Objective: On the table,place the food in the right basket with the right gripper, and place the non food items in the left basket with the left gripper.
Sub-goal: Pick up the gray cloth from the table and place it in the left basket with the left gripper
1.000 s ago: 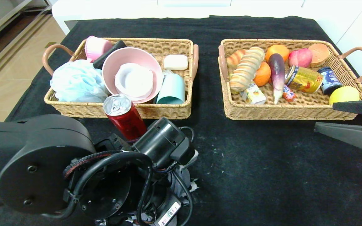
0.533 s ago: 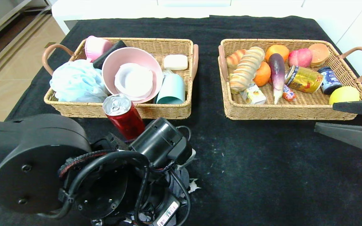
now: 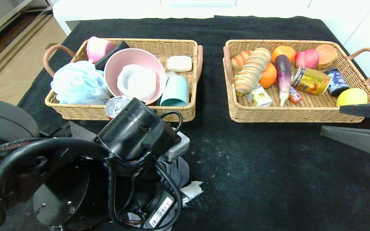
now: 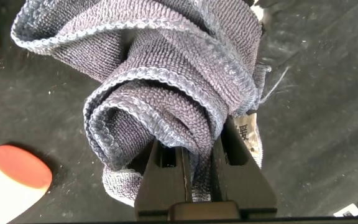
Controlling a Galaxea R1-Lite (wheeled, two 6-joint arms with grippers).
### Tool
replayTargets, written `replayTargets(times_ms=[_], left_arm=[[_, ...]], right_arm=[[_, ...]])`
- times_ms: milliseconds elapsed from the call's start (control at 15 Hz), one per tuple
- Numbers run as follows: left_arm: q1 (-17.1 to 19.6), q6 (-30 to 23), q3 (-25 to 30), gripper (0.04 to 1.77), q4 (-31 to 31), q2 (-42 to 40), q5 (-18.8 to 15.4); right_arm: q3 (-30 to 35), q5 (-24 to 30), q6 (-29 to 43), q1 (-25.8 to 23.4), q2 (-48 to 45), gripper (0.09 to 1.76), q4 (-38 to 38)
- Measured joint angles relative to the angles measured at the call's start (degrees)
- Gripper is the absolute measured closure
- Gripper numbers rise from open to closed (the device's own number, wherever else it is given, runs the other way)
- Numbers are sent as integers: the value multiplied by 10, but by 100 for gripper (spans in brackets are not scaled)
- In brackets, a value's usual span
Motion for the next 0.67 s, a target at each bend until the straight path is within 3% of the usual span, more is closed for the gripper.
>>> replayTargets(times_ms=[667], left_arm=[[-2,-12,-2,155,-5,-23,-13]], right_arm=[[0,0,0,0,0,15,0]])
